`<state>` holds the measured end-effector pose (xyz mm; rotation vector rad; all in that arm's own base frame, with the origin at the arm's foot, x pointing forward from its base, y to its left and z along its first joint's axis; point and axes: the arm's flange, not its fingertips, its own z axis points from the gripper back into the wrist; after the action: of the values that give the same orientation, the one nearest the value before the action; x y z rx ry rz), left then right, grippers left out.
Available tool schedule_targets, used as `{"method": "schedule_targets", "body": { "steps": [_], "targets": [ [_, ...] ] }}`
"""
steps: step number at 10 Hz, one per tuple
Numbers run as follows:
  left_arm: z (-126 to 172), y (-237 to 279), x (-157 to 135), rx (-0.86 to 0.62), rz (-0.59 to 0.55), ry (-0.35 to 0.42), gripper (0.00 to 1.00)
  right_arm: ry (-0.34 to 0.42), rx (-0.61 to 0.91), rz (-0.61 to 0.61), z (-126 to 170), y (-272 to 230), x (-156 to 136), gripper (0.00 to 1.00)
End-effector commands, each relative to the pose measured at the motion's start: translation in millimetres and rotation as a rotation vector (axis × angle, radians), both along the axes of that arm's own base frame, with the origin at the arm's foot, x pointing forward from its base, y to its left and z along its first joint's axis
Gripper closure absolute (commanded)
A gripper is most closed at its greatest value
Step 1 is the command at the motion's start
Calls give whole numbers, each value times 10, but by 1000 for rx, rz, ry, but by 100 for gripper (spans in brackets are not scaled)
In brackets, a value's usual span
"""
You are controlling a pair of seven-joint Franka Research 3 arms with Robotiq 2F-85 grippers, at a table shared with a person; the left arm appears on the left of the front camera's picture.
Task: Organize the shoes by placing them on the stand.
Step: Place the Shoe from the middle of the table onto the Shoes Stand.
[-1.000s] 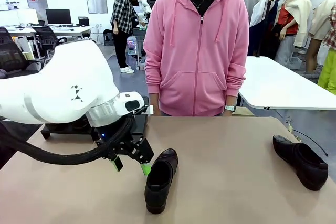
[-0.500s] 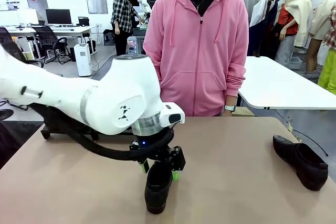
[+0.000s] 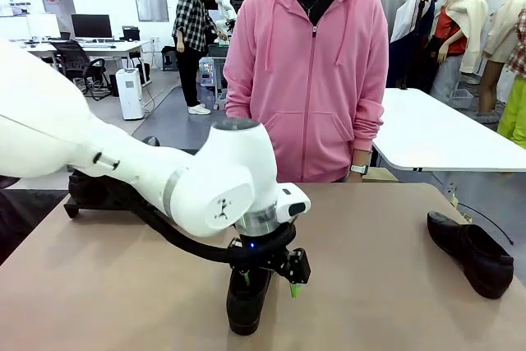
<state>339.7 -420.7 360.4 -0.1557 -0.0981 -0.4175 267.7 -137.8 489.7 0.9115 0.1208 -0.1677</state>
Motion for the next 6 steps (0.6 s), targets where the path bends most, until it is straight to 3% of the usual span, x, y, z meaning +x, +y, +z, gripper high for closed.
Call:
{"method": "schedule_targets", "body": {
  "steps": [1, 3, 5, 6],
  "targets": [
    [-194, -174, 103, 110, 87, -71, 0, -14, -3, 26, 10, -49, -15, 0],
    [-306, -223, 129, 124, 85, -67, 0, -14, -3, 26, 10, -49, -15, 0],
    [-319, -242, 139, 122, 93, -58, 100, -14, -3, 26, 10, -49, -15, 0],
    [-321, -234, 150, 125, 100, -53, 100, -14, -3, 26, 10, -49, -15, 0]
  ]
}}
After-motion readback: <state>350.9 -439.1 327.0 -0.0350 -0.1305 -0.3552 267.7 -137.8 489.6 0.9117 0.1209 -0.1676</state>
